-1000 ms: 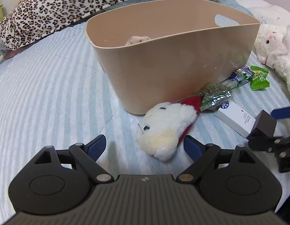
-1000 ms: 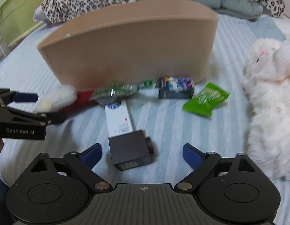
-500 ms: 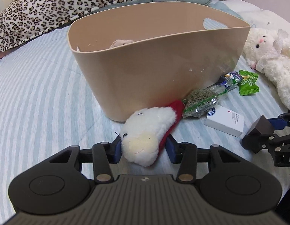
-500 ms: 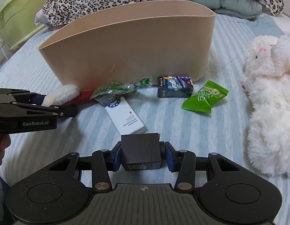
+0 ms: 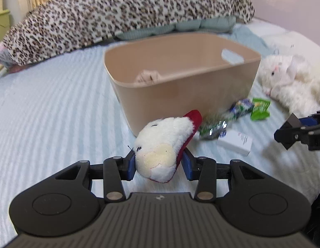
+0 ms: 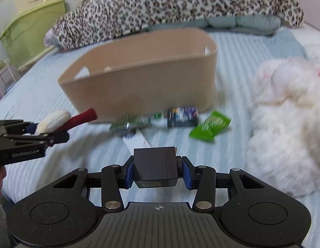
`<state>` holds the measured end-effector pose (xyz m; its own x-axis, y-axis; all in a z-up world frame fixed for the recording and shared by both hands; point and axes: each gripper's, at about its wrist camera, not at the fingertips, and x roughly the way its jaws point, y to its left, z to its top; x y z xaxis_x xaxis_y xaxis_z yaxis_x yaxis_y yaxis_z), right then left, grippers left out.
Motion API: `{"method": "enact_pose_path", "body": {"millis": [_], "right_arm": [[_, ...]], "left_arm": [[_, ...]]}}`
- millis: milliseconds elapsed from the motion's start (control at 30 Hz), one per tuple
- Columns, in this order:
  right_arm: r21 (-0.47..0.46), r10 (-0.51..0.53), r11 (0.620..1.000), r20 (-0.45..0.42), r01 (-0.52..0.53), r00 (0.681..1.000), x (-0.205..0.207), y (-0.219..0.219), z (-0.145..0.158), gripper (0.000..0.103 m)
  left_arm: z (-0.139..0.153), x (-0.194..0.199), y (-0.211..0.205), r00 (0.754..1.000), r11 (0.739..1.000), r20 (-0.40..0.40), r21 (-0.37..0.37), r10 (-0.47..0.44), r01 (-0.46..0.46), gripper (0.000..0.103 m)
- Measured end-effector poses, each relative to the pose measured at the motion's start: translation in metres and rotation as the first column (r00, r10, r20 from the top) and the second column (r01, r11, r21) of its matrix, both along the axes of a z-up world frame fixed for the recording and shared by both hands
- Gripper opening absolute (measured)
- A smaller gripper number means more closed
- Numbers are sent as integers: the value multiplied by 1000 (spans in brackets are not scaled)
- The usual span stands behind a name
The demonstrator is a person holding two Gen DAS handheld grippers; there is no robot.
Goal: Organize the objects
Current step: 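Carry both items over the basket and release them inside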
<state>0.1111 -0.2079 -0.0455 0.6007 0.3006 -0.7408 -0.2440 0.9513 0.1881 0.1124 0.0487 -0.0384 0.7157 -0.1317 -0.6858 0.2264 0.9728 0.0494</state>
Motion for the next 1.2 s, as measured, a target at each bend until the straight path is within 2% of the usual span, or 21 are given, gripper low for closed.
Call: {"method": "enact_pose_path", "body": {"millis": [333, 533, 633, 733, 900, 1067, 1200], "right_arm": [[52, -40, 998, 170, 32, 985, 22, -16, 61, 42], [77, -70, 996, 258, 52, 964, 49, -15, 90, 42], [78, -80, 995, 288, 60, 954, 66, -8, 99, 42], [60, -81, 996, 298, 66, 951, 86, 3, 100, 42], [30, -80, 997, 278, 74, 957, 120, 25, 86, 42], [-33, -69, 996, 219, 78, 973, 141, 48, 62, 42], [-81, -58, 994, 142, 70, 988, 150, 59, 40, 42]], "left_arm": [[64, 6, -2, 987, 998, 161, -58, 21, -12, 46], [78, 39, -13, 978, 997, 199, -49, 62, -53, 46], [78, 60, -19, 973, 996, 214, -11, 87, -86, 46], [73, 84, -22, 973, 992, 196, 14, 124, -129, 46], [55, 121, -24, 980, 985, 112, 43, 162, -168, 46], [28, 139, -28, 984, 980, 15, 88, 175, -176, 46], [12, 147, -24, 979, 977, -49, 90, 197, -192, 47]]}}
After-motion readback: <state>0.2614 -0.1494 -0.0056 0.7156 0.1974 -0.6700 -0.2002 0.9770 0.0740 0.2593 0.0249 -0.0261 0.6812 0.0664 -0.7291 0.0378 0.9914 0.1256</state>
